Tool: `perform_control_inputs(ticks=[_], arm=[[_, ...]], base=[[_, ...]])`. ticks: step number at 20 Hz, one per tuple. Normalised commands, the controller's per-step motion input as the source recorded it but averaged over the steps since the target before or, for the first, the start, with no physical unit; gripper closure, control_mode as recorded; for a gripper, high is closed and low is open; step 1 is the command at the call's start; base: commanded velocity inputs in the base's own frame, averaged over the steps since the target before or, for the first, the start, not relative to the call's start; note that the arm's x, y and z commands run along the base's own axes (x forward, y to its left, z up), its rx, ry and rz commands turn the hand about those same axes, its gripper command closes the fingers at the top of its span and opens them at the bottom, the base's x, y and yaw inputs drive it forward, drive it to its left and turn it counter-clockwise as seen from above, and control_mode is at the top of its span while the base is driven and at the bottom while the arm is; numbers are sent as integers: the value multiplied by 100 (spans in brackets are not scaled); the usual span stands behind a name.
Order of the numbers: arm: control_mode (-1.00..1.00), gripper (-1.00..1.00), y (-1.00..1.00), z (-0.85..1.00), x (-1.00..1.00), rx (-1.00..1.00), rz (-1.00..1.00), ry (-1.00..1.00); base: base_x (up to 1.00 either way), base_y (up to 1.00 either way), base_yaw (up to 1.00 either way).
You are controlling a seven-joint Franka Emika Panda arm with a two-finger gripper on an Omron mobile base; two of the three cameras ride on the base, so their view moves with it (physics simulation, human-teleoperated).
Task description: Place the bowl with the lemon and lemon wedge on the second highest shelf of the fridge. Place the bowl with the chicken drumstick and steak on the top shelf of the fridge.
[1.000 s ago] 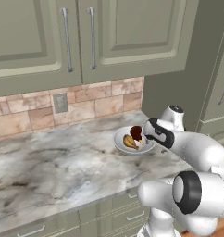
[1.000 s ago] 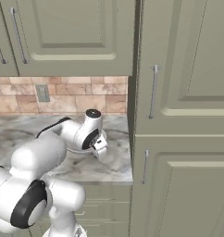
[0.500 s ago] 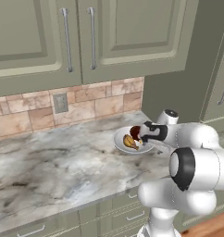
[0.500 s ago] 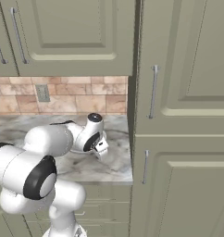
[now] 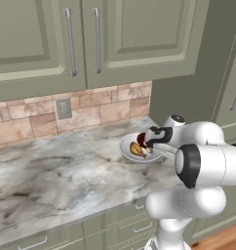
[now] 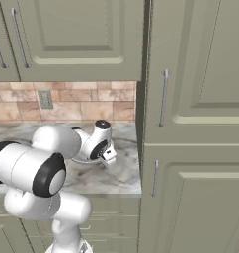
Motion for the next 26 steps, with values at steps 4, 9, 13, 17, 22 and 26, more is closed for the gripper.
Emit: perform_control_inputs(ticks=[4, 9, 13, 17, 22, 26], arm=[[-100, 100, 0, 0, 0, 0, 0, 0], [-100, 100, 0, 10, -7, 0, 0, -3], [-100, 100, 0, 34, -35, 0, 0, -9], [-100, 100, 0, 53, -49, 0, 0, -12], [-100, 100, 0, 65, -52, 0, -2, -16], [-100, 100, 0, 79, -56, 0, -6, -19]], base=[[0, 0, 0], [0, 0, 0], [0, 0, 0], [0, 0, 0], [0, 0, 0], [0, 0, 0]])
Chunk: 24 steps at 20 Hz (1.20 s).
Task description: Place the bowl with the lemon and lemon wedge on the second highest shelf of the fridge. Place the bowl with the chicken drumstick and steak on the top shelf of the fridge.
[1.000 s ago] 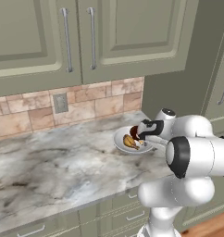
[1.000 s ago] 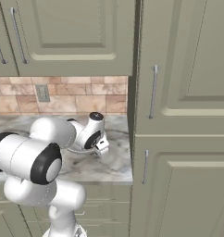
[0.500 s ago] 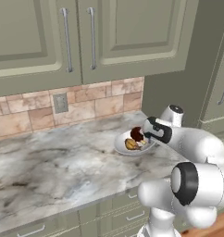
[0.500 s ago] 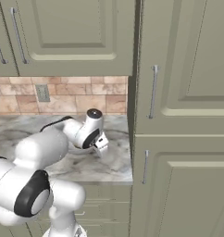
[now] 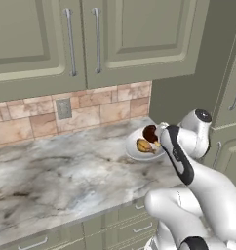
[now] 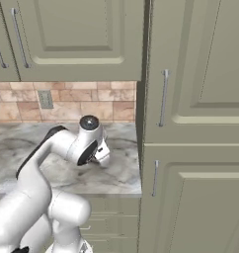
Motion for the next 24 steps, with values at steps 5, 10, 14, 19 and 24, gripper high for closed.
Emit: perform_control_inputs(ticks=[5, 10, 14, 19, 24], arm=[[-100, 100, 1, 84, -46, 3, -12, -16], [-100, 100, 1, 57, -45, 19, -16, -6], [-100, 100, 9, 23, -17, 9, -11, -1], [-100, 100, 0, 7, 0, 3, -4, 0], [-100, 100, 0, 0, 0, 0, 0, 0]], base=[[0, 0, 0], [0, 0, 0], [0, 0, 0], [0, 0, 0], [0, 0, 0]])
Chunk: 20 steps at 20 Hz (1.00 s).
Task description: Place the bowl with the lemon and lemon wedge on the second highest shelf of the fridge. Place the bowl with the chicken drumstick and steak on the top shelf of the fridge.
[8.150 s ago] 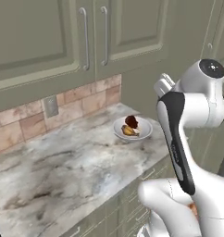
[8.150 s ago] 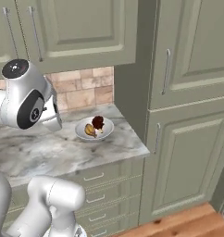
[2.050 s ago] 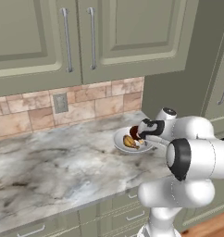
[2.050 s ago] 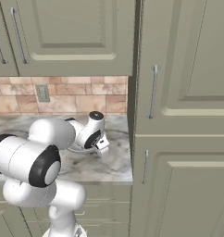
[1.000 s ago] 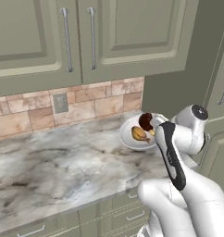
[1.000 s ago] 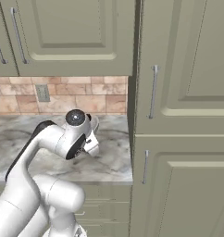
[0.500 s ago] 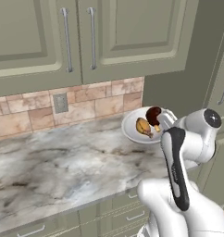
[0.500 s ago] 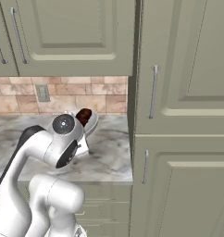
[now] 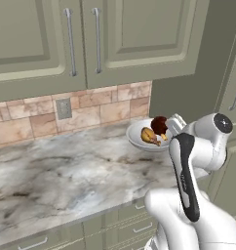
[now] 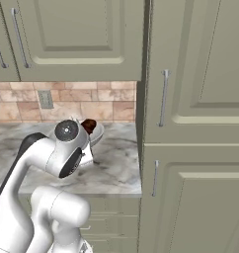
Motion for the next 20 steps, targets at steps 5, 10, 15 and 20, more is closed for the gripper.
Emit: perform_control_inputs(ticks=[5, 10, 15, 20], arm=[[100, 100, 0, 0, -6, 0, 0, 0], [100, 100, 0, 0, 0, 0, 0, 0], [100, 100, 0, 0, 0, 0, 0, 0], [100, 100, 0, 0, 0, 0, 0, 0]], base=[[-11, 0, 0], [-16, 6, -14], [-5, 13, -33], [-15, 6, -48]])
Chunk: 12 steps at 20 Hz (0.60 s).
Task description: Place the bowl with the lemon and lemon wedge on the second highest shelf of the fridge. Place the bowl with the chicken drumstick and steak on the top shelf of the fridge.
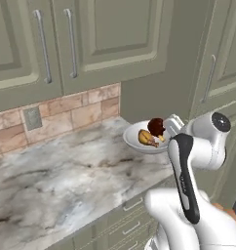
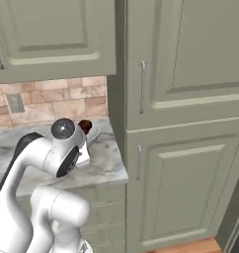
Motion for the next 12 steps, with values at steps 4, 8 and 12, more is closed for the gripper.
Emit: perform_control_inputs(ticks=[4, 8, 12], arm=[[100, 100, 0, 0, 0, 0, 0, 0], [100, 100, 0, 0, 0, 0, 0, 0], [100, 100, 0, 0, 0, 0, 0, 0]], base=[[-41, 3, -51], [-40, 7, -45], [-2, 0, -57]])
